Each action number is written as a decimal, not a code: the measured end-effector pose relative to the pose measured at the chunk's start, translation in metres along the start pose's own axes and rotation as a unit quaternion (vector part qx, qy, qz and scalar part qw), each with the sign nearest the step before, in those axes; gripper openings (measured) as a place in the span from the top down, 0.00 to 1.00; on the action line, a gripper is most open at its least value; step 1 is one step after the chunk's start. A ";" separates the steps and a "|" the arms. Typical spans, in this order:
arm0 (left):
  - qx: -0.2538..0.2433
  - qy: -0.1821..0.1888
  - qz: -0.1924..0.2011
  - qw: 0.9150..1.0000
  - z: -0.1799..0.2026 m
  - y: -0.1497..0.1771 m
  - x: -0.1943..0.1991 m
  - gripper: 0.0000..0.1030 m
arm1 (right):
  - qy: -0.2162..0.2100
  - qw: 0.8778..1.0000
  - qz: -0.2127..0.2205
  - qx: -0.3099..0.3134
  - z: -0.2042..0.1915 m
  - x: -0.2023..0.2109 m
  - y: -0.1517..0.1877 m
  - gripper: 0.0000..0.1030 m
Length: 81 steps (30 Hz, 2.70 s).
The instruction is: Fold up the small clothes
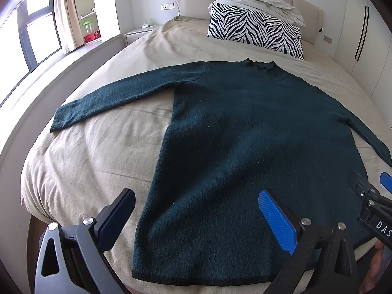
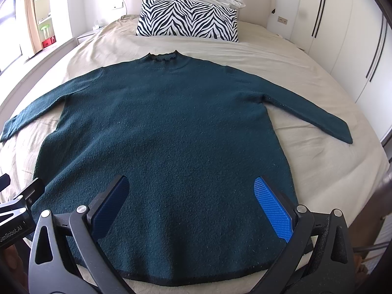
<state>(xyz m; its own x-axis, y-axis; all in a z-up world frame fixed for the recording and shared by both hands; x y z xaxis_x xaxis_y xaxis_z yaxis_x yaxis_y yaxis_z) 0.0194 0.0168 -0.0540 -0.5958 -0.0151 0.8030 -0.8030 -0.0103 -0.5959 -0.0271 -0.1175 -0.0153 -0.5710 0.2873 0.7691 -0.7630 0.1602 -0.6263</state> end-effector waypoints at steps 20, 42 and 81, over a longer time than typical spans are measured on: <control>0.001 0.001 -0.001 1.000 0.000 0.001 0.000 0.00 | 0.000 1.000 -0.001 0.002 -0.003 0.000 0.003 0.00; 0.001 0.002 -0.002 1.000 -0.001 0.001 0.000 0.00 | -0.001 1.000 -0.001 0.006 -0.009 -0.001 0.005 0.00; 0.003 -0.031 0.004 0.999 -0.007 -0.001 -0.007 0.00 | -0.015 1.000 -0.016 -0.003 0.000 -0.020 0.007 0.00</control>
<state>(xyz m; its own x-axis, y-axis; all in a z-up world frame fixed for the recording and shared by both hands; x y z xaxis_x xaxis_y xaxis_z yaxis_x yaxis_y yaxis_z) 0.0239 0.0236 -0.0592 -0.5995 -0.0780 0.7966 -0.7981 -0.0165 -0.6022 -0.0208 -0.1221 -0.0356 -0.5551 0.2540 0.7921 -0.7793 0.1743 -0.6020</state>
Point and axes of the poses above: each gripper's, at about its wrist camera, not at the fingertips, and x roughly against the way its jaws point, z to its right, y to its underside, the point moved 5 cm from there along -x, roughly the way its jaws point
